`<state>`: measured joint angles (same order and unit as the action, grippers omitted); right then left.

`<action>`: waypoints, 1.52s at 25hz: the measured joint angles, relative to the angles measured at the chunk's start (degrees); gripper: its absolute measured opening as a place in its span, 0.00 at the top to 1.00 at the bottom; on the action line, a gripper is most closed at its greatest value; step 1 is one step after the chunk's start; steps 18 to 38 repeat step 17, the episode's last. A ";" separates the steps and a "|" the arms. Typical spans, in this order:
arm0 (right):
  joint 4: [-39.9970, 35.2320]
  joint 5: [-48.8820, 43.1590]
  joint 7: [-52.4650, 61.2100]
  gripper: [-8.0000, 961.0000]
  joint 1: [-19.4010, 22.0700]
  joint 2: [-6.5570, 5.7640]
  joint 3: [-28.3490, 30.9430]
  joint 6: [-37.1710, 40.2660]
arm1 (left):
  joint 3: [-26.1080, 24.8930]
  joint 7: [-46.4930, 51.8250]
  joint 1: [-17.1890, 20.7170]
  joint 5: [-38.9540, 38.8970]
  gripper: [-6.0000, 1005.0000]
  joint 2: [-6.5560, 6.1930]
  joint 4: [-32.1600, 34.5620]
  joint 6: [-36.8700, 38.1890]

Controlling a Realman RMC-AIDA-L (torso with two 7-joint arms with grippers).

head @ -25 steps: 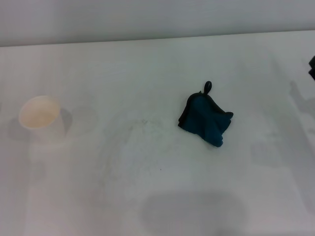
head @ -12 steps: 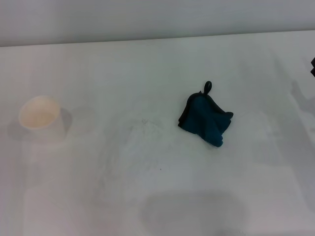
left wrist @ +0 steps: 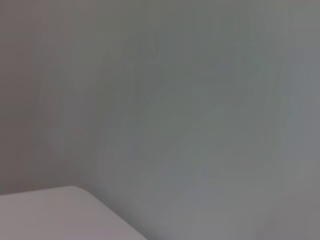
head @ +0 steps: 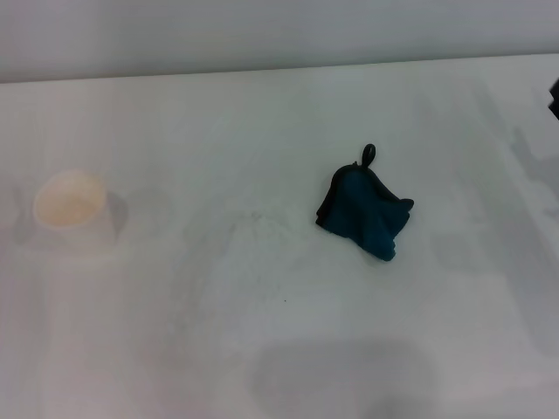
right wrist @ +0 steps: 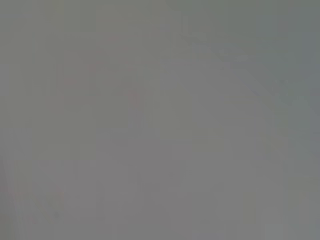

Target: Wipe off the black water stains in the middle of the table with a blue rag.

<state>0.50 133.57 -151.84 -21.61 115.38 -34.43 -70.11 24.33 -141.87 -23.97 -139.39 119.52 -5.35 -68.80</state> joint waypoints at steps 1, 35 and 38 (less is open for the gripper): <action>-0.02 -0.01 0.00 0.10 -0.42 -0.01 0.03 0.53 | 0.00 0.20 0.06 0.19 0.12 -0.03 0.00 -0.08; -0.48 0.30 -0.09 0.10 -4.34 0.46 3.22 7.38 | 0.19 2.79 0.27 12.23 0.12 -0.15 -3.28 -0.12; -0.48 0.30 -0.09 0.10 -4.34 0.46 3.22 7.38 | 0.19 2.79 0.27 12.23 0.12 -0.15 -3.28 -0.12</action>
